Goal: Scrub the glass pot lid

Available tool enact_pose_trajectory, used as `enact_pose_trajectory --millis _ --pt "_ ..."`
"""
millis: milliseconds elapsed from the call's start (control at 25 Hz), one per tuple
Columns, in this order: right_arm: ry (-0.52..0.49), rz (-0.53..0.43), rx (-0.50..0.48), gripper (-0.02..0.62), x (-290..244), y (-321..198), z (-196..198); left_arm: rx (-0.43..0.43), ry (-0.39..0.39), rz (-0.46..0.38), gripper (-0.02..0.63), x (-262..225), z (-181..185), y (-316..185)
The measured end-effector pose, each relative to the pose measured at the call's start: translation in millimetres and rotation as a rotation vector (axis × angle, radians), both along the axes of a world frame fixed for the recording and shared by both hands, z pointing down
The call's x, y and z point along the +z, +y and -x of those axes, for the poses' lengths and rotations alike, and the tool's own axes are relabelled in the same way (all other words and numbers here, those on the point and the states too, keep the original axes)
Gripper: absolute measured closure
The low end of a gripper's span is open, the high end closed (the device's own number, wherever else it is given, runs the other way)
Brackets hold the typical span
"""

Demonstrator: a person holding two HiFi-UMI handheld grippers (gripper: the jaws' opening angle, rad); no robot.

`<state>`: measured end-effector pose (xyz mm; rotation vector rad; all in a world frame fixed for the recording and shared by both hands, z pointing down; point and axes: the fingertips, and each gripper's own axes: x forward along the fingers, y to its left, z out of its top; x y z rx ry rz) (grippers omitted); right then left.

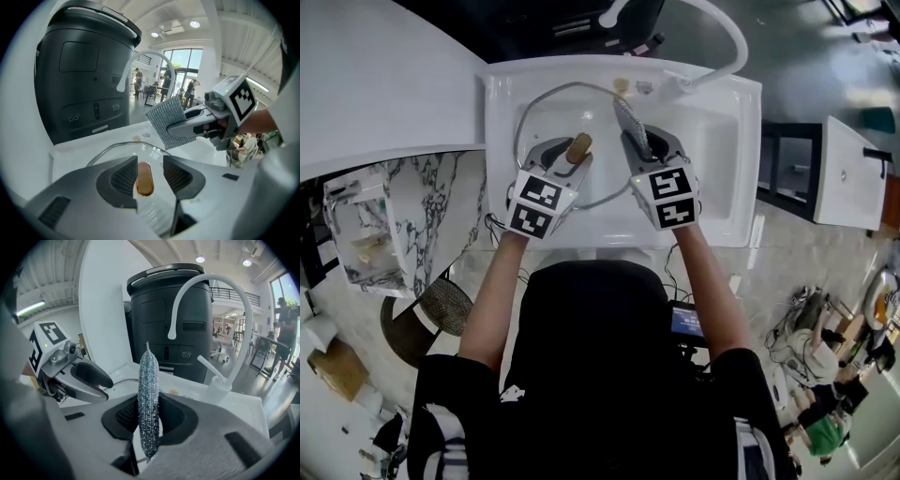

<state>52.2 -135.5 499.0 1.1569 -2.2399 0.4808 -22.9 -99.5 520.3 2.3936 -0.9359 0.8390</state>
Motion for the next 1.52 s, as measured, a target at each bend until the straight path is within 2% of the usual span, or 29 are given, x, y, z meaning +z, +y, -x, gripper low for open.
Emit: enact_pose_trajectory --millis 120,240,560,1240,1400,1520 --pt "-0.003 0.010 -0.007 0.523 5 1 1 0.041 -0.080 -0.029 0.428 13 1 -1" --pt "-0.002 0.021 -0.015 0.523 10 2 2 0.077 -0.128 -0.044 0.396 23 -2 0" --pt "0.006 0.037 -0.026 0.524 19 5 1 0.167 -0.275 -0.076 0.383 53 -7 3" --pt "0.021 0.065 -0.015 0.523 33 8 -7 0.216 -0.349 -0.080 0.385 81 -16 -8" --pt "0.033 0.069 -0.021 0.523 36 7 -7 0.222 -0.370 -0.097 0.434 82 -14 -12" --pt "0.037 0.071 -0.024 0.523 38 7 -8 0.232 -0.364 -0.101 0.436 82 -14 -12"
